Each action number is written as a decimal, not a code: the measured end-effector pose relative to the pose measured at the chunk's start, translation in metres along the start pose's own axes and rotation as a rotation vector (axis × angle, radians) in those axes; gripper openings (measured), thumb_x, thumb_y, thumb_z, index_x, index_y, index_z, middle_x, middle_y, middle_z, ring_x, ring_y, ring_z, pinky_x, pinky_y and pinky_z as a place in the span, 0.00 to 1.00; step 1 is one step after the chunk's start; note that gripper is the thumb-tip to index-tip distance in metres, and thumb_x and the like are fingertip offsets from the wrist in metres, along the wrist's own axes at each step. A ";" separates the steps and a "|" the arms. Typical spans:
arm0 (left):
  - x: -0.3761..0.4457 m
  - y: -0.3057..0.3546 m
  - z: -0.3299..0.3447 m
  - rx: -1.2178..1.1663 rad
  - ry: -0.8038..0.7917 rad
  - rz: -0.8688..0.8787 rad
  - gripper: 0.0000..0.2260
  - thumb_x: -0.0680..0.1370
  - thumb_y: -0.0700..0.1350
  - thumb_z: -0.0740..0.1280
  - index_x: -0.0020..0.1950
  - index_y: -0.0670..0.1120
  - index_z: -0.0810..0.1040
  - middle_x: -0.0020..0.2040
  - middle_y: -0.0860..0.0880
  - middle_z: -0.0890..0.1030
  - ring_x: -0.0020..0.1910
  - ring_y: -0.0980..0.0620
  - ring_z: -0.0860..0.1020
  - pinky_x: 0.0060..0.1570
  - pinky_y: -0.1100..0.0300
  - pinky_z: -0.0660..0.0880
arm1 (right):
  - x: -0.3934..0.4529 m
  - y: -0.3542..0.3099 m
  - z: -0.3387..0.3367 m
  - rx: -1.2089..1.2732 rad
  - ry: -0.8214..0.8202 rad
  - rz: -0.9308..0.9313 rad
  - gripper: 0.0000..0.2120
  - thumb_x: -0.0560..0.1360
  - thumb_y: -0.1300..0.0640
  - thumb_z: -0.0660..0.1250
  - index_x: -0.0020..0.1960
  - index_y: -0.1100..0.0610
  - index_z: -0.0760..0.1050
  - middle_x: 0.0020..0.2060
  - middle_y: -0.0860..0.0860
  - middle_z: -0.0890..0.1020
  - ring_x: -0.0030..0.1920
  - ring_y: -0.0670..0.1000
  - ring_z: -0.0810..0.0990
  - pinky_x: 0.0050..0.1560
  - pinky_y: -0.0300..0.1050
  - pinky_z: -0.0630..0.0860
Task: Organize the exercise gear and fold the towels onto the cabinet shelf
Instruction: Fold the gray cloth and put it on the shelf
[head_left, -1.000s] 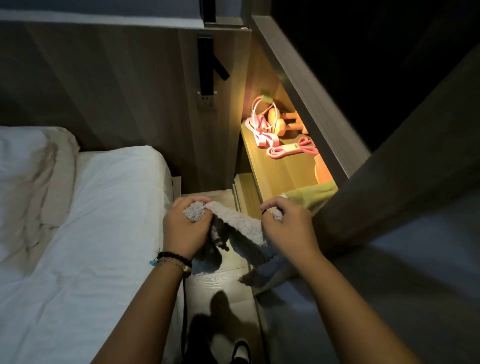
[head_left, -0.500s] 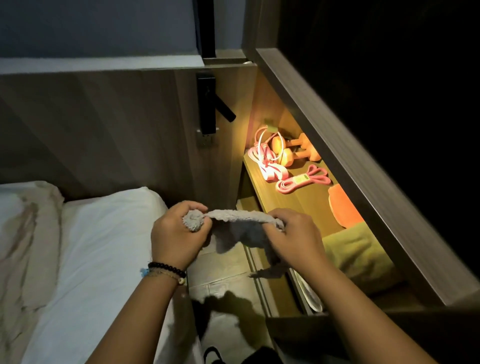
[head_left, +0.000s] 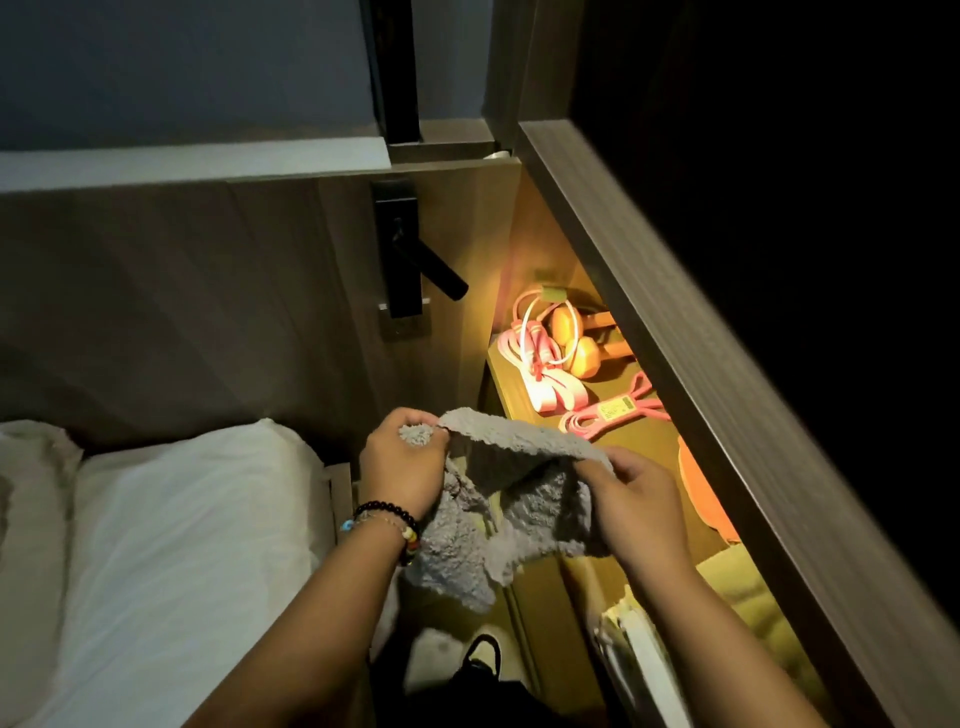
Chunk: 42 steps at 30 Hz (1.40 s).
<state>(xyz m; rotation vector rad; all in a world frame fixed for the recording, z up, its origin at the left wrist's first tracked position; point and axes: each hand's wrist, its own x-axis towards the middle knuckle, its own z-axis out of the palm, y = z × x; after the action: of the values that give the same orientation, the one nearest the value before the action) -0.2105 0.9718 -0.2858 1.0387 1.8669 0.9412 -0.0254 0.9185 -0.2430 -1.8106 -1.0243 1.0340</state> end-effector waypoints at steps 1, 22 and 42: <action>0.007 0.006 0.006 -0.038 -0.006 0.003 0.03 0.74 0.42 0.71 0.42 0.50 0.79 0.42 0.54 0.80 0.42 0.57 0.76 0.38 0.63 0.70 | 0.004 0.006 0.004 0.031 0.003 0.047 0.08 0.75 0.57 0.67 0.40 0.52 0.82 0.34 0.49 0.84 0.40 0.51 0.83 0.41 0.49 0.77; 0.128 0.068 0.067 0.094 -0.649 0.288 0.04 0.72 0.42 0.75 0.39 0.46 0.80 0.39 0.54 0.81 0.42 0.56 0.78 0.41 0.62 0.72 | 0.064 0.000 0.024 0.414 0.317 0.668 0.12 0.74 0.52 0.69 0.48 0.61 0.82 0.39 0.58 0.85 0.40 0.55 0.84 0.40 0.46 0.79; 0.104 -0.095 0.114 -0.419 -1.250 0.097 0.08 0.73 0.34 0.70 0.50 0.43 0.82 0.49 0.40 0.84 0.48 0.43 0.83 0.48 0.51 0.80 | 0.000 0.121 0.145 0.448 0.718 -0.074 0.27 0.68 0.75 0.69 0.60 0.51 0.76 0.52 0.51 0.83 0.53 0.50 0.83 0.52 0.45 0.81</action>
<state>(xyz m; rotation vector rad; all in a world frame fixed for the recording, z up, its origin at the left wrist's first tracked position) -0.1767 1.0533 -0.4441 1.0621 0.5619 0.4628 -0.1263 0.9102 -0.4031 -1.5592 -0.3757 0.4431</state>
